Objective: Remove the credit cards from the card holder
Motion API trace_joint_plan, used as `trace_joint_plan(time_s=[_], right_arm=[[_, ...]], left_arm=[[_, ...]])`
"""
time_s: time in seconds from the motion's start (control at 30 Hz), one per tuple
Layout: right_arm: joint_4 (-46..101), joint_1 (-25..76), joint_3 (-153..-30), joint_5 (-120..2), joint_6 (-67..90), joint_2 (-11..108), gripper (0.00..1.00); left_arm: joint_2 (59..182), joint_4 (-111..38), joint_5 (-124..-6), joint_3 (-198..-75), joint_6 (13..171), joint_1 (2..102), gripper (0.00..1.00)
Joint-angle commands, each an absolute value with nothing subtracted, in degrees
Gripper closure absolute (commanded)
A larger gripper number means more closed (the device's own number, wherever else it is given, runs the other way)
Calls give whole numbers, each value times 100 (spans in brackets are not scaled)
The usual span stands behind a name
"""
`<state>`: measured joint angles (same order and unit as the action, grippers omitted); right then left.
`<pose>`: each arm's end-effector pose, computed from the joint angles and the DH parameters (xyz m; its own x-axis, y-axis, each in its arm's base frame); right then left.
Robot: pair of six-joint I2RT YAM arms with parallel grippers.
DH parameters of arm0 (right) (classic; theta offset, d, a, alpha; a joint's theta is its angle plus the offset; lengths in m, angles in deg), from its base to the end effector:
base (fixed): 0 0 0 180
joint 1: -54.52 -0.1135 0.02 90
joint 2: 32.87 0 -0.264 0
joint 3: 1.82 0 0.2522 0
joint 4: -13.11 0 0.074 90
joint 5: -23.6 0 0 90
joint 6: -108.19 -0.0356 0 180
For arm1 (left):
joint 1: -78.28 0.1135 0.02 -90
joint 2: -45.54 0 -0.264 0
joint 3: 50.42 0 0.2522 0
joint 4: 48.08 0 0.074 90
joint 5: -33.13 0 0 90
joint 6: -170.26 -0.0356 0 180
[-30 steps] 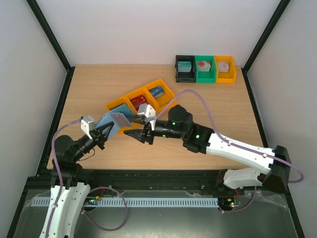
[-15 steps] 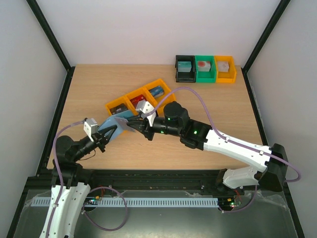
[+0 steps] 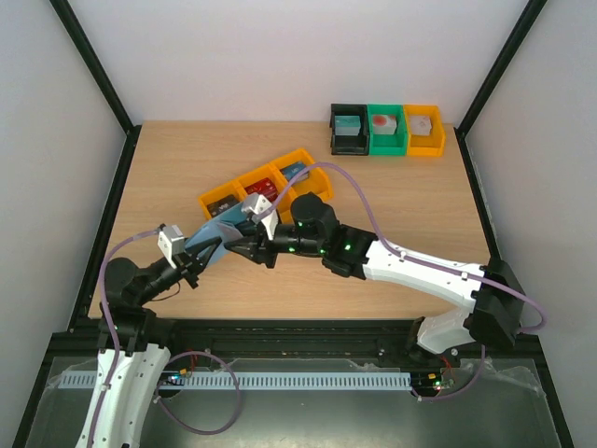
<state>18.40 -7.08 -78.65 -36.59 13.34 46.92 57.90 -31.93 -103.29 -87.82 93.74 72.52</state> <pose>0.1409 0.2977 0.3452 -0.1523 -0.1275 -0.9801 -0.9879 -0.0093 0.1548 0.0849 -0.0345 0.2920 -0.0326 -0.1582 -0.9869 0.7956 0.5935 -0.1214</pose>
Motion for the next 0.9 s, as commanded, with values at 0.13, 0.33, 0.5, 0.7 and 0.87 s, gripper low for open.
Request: trace_joint_plan(time_s=[0.13, 0.33, 0.5, 0.7, 0.87], right_arm=[[1305, -984, -7979, -3168, 1231, 4716, 40], [1692, -1031, -8026, -3698, 1466, 4657, 29], [1629, -1029, -7993, -5173, 1450, 4546, 29], [1687, -1029, -8192, -5238, 1506, 4974, 25], [1472, -1028, -8122, -5423, 1477, 5039, 28]], left_arm=[[5734, -3752, -10256, -8566, 9819, 7266, 98], [5780, -3849, -10257, -8508, 9895, 7266, 98], [5826, -3984, -10418, -8506, 10033, 7274, 98], [5868, -4204, -10442, -8521, 10274, 7274, 98], [5845, -4375, -10642, -8463, 10408, 7268, 98]])
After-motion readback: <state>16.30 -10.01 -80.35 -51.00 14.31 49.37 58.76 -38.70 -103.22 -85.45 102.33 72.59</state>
